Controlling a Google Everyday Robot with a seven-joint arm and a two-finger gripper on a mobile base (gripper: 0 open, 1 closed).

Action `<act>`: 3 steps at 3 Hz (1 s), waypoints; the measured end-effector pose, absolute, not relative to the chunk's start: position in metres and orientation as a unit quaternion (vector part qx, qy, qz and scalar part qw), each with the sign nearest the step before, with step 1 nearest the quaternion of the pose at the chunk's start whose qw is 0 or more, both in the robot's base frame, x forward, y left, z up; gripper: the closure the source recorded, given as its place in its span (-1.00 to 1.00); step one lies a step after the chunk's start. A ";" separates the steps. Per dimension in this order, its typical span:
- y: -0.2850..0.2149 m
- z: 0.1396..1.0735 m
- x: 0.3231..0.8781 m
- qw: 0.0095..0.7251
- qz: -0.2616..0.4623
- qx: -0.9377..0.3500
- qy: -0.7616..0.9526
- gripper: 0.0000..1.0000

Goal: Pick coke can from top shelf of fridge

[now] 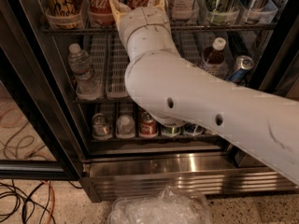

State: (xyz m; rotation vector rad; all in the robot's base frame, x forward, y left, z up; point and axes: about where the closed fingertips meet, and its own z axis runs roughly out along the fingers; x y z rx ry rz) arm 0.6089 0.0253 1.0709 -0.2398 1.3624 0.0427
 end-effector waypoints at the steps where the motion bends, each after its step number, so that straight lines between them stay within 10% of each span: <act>1: 0.024 1.077 0.618 0.774 0.011 -0.111 0.623 -0.26; 3: 0.024 1.094 0.634 0.779 -0.021 -0.106 0.618 -0.16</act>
Offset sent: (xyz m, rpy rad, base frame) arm 0.0348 -0.0025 0.0200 -0.0348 -0.0379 -0.0585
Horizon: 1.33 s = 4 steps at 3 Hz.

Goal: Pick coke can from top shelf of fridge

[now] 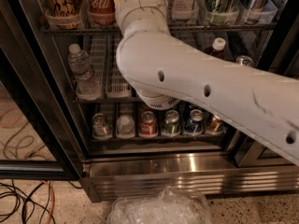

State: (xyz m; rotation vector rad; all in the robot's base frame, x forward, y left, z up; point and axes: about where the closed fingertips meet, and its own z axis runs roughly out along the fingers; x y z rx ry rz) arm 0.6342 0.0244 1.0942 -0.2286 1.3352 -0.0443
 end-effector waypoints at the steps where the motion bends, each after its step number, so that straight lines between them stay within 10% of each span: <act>1: 0.022 1.098 0.637 0.774 -0.051 -0.109 0.621 -0.14; 3: 0.019 1.094 0.647 0.762 -0.081 -0.113 0.633 -0.16; 4: 0.019 1.094 0.647 0.761 -0.082 -0.113 0.633 0.19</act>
Offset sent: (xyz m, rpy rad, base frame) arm 0.0136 -0.0098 -0.0031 -0.1036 0.0370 -0.1126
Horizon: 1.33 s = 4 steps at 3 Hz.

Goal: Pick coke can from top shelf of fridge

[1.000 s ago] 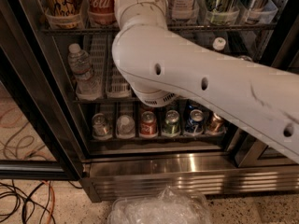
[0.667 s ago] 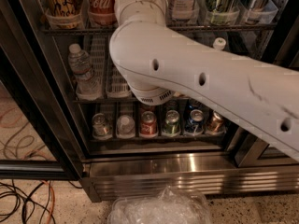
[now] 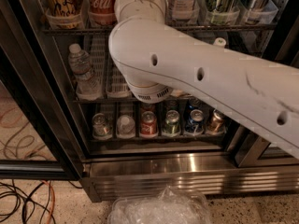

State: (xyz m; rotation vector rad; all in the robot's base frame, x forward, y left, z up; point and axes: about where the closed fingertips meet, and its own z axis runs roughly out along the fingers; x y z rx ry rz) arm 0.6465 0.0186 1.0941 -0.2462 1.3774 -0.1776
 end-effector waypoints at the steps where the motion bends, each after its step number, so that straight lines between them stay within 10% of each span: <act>1: 0.019 1.094 0.647 0.762 -0.082 -0.113 0.633 0.68; 2: 0.018 1.102 0.645 0.765 -0.076 -0.108 0.631 1.00; 4: 0.015 1.152 0.616 0.790 -0.003 -0.104 0.604 1.00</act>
Offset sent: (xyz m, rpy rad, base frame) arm -0.0006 -0.0042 0.0112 0.0377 -0.0062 0.0071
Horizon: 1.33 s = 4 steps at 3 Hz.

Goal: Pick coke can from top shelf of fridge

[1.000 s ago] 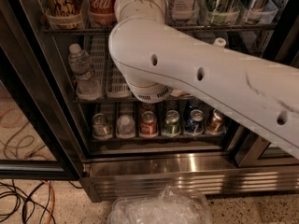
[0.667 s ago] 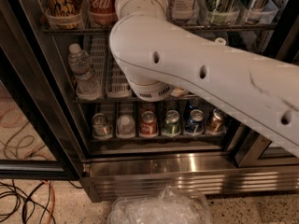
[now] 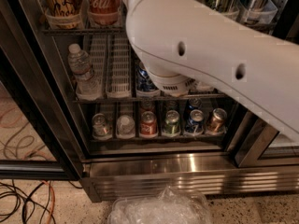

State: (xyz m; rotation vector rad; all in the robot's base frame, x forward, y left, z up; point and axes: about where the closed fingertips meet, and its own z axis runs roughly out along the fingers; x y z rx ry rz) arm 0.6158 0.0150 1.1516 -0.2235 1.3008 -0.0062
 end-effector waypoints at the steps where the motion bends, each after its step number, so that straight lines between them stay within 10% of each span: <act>1: 0.025 1.143 0.585 0.779 0.052 -0.138 0.609 1.00; 4: 0.034 1.059 0.552 0.691 0.237 -0.168 0.662 1.00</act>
Offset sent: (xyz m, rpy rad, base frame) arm -0.1159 0.0245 -0.1177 0.2431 0.3406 0.5166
